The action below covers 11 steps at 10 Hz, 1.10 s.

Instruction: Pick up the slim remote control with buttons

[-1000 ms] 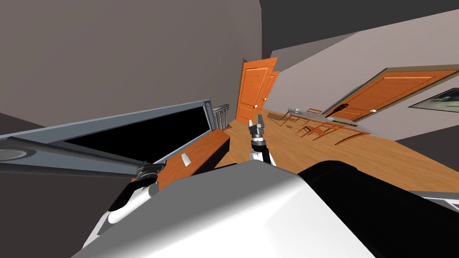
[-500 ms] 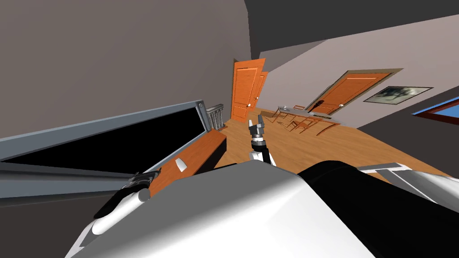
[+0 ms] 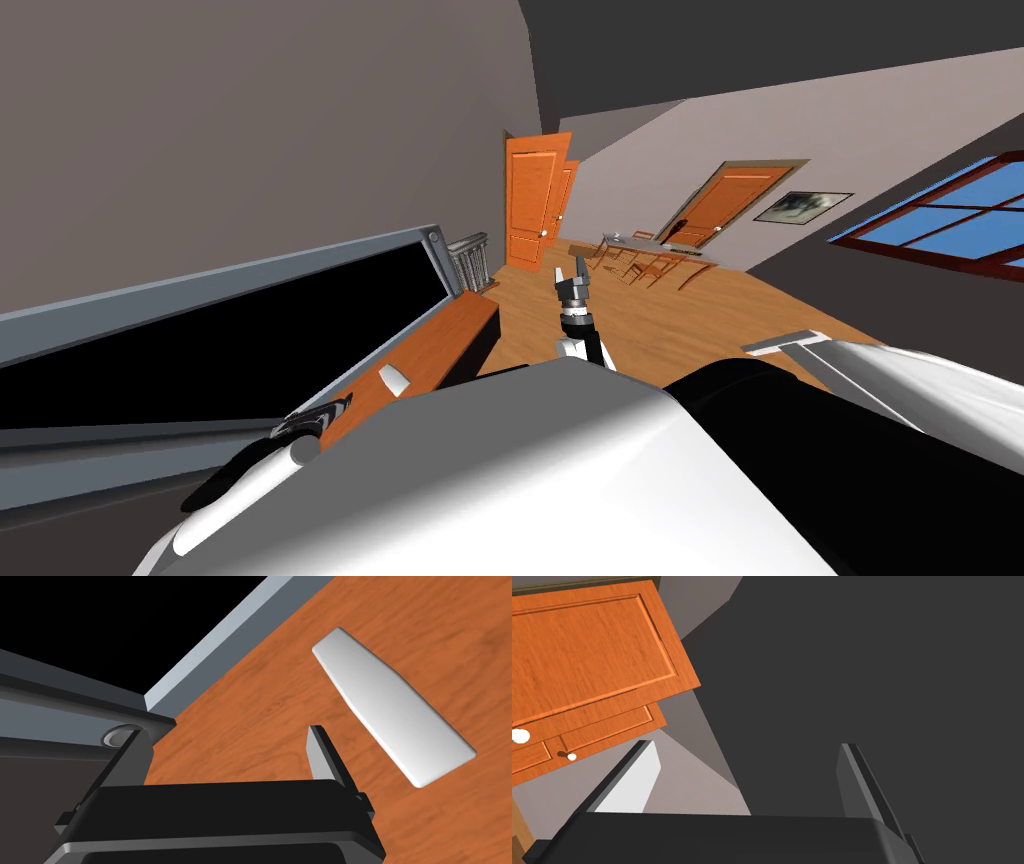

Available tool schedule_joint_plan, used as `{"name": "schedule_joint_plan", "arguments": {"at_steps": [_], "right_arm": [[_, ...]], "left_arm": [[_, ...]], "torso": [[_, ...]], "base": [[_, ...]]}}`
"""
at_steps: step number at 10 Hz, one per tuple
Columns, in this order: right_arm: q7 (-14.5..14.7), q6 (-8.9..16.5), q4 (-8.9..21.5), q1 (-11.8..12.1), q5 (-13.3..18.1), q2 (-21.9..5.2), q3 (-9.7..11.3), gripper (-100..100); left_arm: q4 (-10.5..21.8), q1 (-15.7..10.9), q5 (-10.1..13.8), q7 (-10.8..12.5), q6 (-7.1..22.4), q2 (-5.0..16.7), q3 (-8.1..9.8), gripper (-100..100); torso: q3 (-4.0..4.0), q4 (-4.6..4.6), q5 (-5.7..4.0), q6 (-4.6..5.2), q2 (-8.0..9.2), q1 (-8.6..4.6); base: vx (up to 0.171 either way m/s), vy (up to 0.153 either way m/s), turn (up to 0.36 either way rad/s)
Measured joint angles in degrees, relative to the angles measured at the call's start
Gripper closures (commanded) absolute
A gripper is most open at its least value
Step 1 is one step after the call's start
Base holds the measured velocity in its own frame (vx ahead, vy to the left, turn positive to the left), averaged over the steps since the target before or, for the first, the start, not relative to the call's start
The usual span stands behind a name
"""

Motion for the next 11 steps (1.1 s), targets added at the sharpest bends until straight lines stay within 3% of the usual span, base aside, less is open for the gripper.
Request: {"name": "schedule_joint_plan", "arguments": {"at_steps": [2, 4, 6, 7, 10, 11], "right_arm": [[0.0, 0.0, 0.0, 0.0, 0.0, 0.0, 0.0, 0], [0.0, 0.0, 0.0, 0.0, 0.0, 0.0, 0.0, 0], [0.0, 0.0, 0.0, 0.0, 0.0, 0.0, 0.0, 0], [0.0, 0.0, 0.0, 0.0, 0.0, 0.0, 0.0, 0], [0.0, 0.0, 0.0, 0.0, 0.0, 0.0, 0.0, 0], [0.0, 0.0, 0.0, 0.0, 0.0, 0.0, 0.0, 0]], "left_arm": [[4.4, -0.9, 2.4, 2.9, 2.3, 2.2, 1.11, -100], [5.5, -1.4, 1.5, 6.6, 6.3, 1.3, 3.31, -100], [9.6, -1.7, 3.7, 9.7, 9.0, 2.9, 4.47, -100], [9.4, -0.8, 4.0, 11.5, 10.7, 2.4, 5.10, -100], [12.8, -1.4, 5.0, 15.2, 13.4, 3.0, 6.37, -100], [14.1, -1.6, 5.4, 15.4, 13.5, 3.2, 6.40, -100]], "torso": [[-0.02, 0.00, 0.01, 0.02, -0.03, 0.07], [-0.02, 0.00, 0.01, 0.01, -0.03, 0.06], [-0.02, 0.00, 0.01, 0.01, -0.04, 0.10], [0.01, 0.00, 0.02, -0.09, 0.02, 0.06], [-0.05, -0.02, 0.02, -0.08, -0.09, 0.08], [-0.02, -0.01, 0.00, -0.09, -0.03, -0.02]], "base": [[0.005, 0.021, -0.243], [0.003, 0.026, -0.228], [0.008, 0.029, -0.241], [0.000, 0.000, 0.000], [0.018, 0.016, -0.166], [0.003, 0.021, -0.198]]}}
